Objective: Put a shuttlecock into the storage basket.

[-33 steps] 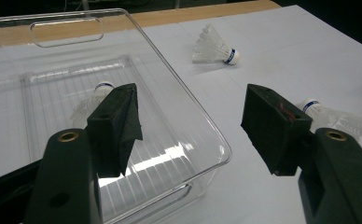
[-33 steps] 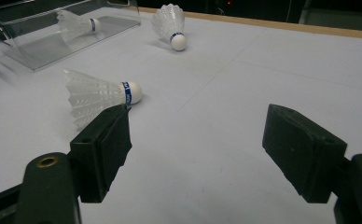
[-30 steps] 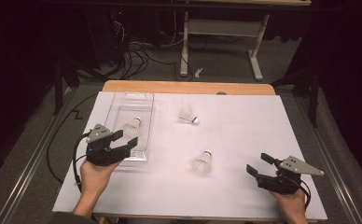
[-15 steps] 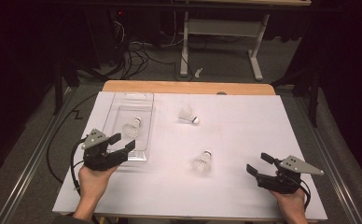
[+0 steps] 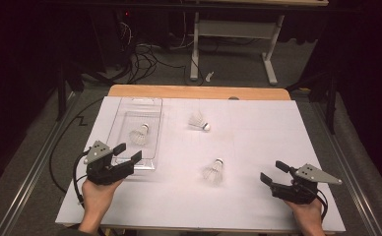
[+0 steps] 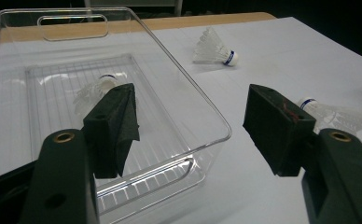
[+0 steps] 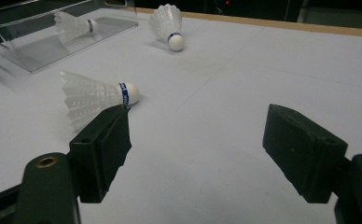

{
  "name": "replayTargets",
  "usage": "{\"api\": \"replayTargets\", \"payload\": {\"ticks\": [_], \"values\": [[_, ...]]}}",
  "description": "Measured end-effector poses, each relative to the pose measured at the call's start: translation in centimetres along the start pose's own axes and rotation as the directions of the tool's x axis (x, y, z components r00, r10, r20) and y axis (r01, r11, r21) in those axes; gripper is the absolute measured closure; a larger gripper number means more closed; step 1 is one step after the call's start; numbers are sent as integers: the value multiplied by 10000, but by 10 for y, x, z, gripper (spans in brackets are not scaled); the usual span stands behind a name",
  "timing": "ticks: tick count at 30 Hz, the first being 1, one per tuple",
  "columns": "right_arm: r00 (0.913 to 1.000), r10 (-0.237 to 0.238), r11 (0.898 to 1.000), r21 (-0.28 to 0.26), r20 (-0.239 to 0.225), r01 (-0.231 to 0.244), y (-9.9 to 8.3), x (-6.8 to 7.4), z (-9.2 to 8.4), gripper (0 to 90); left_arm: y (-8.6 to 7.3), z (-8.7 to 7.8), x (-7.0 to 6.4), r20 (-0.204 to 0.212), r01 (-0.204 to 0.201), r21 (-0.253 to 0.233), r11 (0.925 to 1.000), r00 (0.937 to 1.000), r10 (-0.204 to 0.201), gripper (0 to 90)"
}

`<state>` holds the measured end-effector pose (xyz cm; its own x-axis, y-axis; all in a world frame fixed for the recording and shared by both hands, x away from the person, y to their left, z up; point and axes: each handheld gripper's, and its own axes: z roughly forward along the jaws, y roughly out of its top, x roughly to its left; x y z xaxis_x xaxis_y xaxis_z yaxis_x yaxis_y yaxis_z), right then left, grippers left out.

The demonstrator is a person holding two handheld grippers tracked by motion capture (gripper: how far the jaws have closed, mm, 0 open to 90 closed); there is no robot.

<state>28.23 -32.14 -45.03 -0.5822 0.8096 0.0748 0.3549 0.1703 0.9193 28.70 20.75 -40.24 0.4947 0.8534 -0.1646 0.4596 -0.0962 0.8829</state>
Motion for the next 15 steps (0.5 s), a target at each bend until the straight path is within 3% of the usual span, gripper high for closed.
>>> {"api": "replayTargets", "payload": {"ticks": [15], "values": [[10000,-10,10000,20,6,10,0,0,1,234,-7,1,-3,138,-3,1,10000,9999,3,354]]}}
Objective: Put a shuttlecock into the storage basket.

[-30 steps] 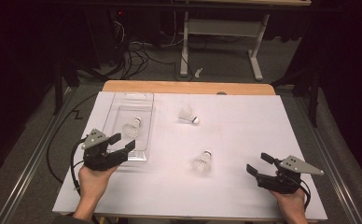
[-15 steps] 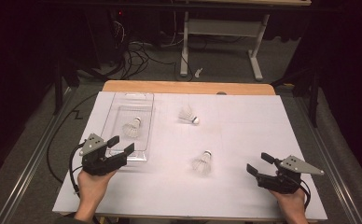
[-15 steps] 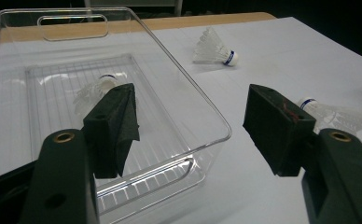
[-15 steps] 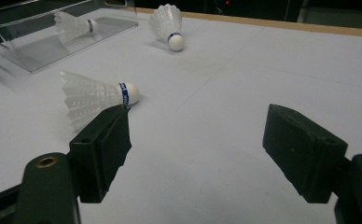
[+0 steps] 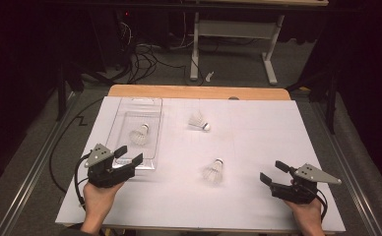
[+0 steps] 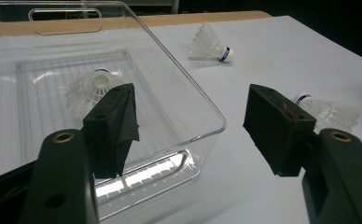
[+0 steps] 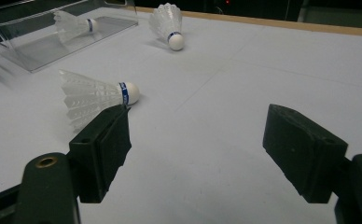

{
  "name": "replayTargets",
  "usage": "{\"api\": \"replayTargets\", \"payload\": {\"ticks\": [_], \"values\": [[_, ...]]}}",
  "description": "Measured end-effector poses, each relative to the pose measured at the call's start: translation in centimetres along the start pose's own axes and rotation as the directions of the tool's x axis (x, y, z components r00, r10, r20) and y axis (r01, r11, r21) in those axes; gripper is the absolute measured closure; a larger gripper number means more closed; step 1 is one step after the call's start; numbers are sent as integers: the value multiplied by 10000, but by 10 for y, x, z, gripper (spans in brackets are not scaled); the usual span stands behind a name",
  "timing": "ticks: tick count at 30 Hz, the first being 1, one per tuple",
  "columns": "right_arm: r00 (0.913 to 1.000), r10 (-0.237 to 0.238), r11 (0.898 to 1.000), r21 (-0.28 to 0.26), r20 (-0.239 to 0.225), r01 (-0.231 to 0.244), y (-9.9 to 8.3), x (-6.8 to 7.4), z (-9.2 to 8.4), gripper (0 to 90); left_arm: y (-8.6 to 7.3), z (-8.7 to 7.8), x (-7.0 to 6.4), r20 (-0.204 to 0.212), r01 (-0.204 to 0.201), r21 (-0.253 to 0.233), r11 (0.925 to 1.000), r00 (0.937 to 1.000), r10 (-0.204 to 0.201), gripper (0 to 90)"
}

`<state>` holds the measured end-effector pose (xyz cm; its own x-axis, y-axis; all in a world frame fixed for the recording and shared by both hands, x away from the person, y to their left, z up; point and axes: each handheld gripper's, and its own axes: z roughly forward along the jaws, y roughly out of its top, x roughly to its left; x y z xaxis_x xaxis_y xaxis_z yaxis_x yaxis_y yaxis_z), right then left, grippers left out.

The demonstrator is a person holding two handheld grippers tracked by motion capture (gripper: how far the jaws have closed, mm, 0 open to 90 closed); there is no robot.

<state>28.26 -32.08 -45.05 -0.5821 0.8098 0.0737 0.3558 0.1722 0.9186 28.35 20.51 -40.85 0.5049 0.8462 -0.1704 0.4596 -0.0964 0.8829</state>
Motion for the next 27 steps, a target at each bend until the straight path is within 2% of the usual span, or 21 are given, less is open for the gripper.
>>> {"api": "replayTargets", "payload": {"ticks": [7,14,27], "values": [[10000,-40,9999,-128,-10,40,0,0,-4,235,-2,5,-6,156,-131,159,9998,9998,128,353],[10000,-11,10000,3,-23,11,-1,0,-1,235,-2,11,-8,362,-151,259,9996,9992,141,355],[10000,-51,10000,-40,-26,50,0,0,-2,235,5,19,-12,561,-231,324,9992,9982,212,355]]}}
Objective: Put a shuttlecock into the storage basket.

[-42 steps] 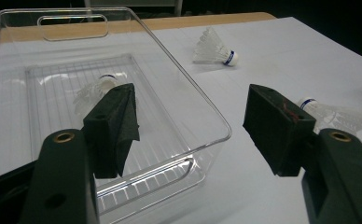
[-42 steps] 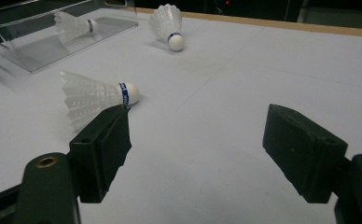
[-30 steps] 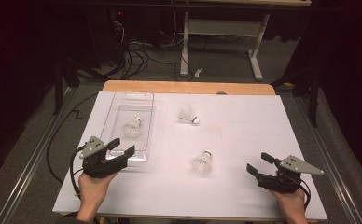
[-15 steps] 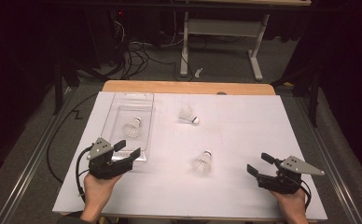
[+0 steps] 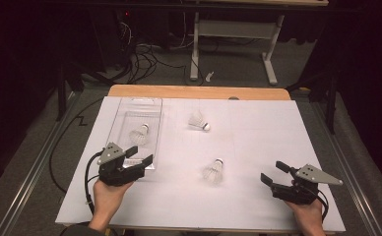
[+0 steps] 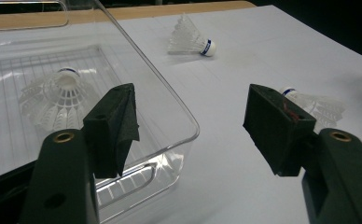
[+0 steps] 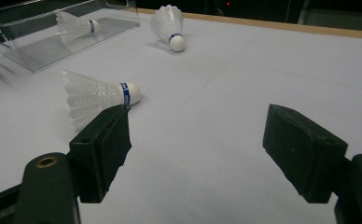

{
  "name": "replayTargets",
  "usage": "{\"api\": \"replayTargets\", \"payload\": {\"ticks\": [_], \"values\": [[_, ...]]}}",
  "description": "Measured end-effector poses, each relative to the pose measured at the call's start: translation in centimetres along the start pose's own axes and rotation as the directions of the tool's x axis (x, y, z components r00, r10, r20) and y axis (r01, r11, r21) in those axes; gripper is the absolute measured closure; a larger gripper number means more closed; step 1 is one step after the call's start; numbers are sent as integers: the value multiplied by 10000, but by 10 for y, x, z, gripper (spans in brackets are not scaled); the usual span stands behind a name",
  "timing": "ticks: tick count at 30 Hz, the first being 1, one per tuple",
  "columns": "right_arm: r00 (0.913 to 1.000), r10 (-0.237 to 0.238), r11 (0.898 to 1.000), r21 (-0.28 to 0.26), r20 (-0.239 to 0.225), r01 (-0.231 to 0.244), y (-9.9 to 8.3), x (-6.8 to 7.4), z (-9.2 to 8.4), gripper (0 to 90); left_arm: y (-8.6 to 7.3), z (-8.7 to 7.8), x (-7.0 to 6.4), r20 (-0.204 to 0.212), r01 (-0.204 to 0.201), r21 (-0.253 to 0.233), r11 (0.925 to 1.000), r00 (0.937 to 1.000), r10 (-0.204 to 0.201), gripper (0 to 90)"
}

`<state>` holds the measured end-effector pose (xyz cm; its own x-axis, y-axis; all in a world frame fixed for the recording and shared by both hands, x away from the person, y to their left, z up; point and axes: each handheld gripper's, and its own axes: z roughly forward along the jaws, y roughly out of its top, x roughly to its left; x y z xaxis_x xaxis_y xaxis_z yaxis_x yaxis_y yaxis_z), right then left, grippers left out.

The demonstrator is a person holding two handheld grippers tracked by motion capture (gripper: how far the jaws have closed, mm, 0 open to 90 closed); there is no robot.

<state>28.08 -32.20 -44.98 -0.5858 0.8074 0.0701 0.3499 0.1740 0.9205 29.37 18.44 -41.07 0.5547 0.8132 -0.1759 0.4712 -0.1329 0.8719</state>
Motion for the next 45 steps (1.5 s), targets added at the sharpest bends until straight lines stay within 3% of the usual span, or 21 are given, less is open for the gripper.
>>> {"api": "replayTargets", "payload": {"ticks": [45], "values": [[10000,11,10000,35,-27,-11,0,-1,0,236,39,49,-13,441,-175,276,9995,9989,162,357]]}}
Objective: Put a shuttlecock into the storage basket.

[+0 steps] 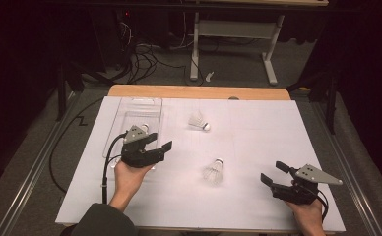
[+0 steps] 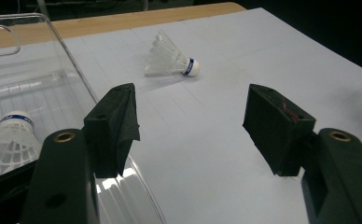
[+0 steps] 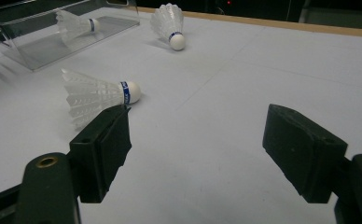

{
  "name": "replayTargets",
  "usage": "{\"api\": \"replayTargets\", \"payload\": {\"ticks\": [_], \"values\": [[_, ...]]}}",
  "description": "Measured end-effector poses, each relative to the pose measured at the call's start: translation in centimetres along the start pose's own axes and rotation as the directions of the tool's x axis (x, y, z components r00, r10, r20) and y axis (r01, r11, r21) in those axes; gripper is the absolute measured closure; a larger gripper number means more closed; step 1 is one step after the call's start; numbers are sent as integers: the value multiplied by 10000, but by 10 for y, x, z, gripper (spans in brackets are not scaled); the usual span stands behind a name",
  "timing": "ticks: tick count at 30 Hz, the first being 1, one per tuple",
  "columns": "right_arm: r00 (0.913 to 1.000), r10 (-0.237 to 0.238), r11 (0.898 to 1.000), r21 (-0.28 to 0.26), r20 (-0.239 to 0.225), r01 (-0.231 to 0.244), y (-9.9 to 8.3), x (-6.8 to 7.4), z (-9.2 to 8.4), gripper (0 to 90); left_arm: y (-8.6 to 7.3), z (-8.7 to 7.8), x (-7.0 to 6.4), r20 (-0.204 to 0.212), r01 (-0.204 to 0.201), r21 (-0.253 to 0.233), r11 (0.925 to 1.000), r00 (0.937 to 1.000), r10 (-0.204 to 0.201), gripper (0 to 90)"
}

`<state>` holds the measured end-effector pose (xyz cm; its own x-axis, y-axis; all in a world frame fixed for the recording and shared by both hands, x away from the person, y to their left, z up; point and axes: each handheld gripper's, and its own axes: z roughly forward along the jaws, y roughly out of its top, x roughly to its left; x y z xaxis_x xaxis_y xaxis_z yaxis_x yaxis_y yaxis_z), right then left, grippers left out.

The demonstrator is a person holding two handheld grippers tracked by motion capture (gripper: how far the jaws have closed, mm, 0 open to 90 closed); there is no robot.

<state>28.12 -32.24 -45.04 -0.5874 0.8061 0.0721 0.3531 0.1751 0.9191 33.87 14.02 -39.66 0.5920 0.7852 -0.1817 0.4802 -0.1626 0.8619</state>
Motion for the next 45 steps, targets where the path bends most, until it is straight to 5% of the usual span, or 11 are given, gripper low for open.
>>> {"api": "replayTargets", "payload": {"ticks": [45], "values": [[10000,-21,10000,-50,-26,21,0,0,0,235,17,27,-2,-3,-126,41,9999,9999,126,363]]}}
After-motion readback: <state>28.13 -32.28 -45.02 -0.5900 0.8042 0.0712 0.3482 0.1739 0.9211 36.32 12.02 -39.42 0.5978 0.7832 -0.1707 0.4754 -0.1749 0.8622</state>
